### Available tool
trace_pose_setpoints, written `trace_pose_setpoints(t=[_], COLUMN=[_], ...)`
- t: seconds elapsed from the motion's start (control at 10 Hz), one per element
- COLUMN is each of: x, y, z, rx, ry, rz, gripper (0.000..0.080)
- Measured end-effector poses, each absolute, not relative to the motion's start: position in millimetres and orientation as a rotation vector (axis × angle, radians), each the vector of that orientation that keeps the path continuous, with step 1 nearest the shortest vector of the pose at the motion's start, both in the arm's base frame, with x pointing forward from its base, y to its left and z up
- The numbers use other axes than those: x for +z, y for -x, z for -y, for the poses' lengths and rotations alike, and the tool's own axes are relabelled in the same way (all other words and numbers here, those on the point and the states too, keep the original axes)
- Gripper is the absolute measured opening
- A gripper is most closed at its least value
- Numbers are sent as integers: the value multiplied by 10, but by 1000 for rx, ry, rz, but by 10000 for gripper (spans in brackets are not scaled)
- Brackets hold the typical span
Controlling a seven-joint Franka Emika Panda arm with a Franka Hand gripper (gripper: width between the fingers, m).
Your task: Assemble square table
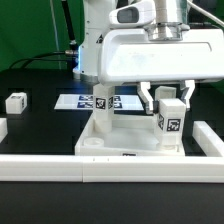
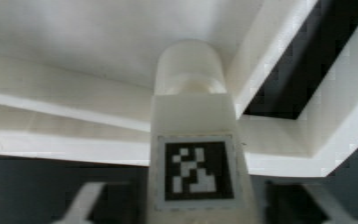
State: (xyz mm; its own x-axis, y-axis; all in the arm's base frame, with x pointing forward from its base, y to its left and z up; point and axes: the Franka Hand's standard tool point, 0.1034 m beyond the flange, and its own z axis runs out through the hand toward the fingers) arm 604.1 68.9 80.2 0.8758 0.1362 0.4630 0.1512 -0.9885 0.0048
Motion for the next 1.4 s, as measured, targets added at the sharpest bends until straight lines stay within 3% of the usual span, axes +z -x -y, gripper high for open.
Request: trace_pose_setpoints(t=[0.1, 0.2, 0.3, 1.0, 1.4], x=[802, 802, 802, 800, 844], y=[-6041, -6041, -6041, -6041, -6170], z=[-688, -688, -689, -685, -662], rx=[-740, -740, -740, -734, -500], ry=[3012, 3012, 3012, 3013, 3046], rz=[231, 231, 231, 231, 224], gripper=[524, 524, 629, 649, 649])
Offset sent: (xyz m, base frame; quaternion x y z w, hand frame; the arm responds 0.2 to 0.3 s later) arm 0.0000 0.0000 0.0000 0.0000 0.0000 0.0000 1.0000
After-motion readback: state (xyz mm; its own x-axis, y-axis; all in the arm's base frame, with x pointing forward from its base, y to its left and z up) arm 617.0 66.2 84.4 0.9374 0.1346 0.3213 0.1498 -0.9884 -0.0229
